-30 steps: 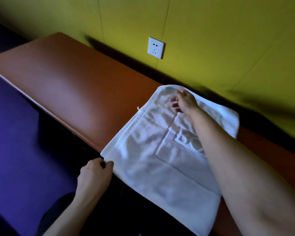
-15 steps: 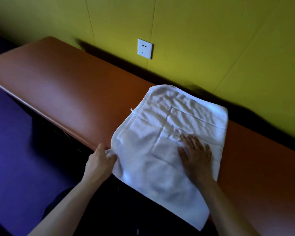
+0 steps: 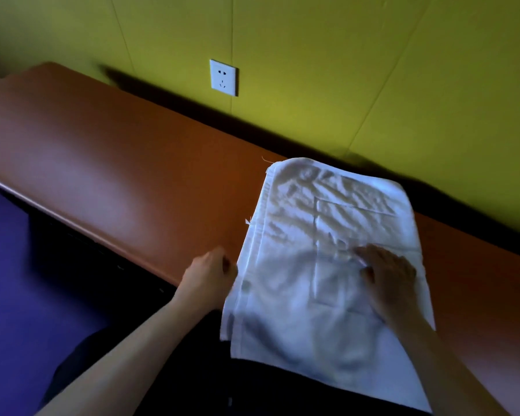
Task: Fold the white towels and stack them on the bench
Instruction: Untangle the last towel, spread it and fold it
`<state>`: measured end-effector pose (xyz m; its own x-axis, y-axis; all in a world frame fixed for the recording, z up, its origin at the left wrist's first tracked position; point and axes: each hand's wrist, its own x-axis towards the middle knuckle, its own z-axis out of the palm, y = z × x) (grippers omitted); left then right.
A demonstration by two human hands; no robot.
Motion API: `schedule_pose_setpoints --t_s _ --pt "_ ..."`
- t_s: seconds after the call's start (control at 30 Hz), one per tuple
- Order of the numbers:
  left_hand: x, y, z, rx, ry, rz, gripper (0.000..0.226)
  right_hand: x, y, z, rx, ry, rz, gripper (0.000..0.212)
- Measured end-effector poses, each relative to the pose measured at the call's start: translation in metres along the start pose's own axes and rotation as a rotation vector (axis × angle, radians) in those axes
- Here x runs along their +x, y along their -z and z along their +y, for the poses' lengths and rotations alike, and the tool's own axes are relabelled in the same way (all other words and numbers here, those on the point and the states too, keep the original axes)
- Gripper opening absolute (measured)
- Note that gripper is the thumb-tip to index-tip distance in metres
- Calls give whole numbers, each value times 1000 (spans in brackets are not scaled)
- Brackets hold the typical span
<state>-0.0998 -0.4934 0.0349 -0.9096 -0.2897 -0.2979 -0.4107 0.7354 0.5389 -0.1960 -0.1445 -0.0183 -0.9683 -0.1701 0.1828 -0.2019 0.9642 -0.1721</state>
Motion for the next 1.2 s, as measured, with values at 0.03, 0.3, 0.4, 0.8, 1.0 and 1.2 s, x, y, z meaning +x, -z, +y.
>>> schedule_pose_setpoints --t_s 0.03,0.3,0.4,0.8,1.0,1.2 --pt "20 1 14 -84 -38 53 13 8 -2 -4 7 0 61 39" --pt "191 -7 79 -379 -1 51 26 73 -22 -23 102 118 169 38" --pt "221 -7 92 -379 48 59 24 74 -31 -19 179 89 172 43" --pt "252 1 129 -1224 205 -96 21 73 -33 -19 223 70 180 44" --pt "270 10 135 -1541 229 -24 15 72 -34 -20 225 64 190 42" --pt "274 -16 107 -251 -251 74 44 73 -35 -20 201 51 201 43"
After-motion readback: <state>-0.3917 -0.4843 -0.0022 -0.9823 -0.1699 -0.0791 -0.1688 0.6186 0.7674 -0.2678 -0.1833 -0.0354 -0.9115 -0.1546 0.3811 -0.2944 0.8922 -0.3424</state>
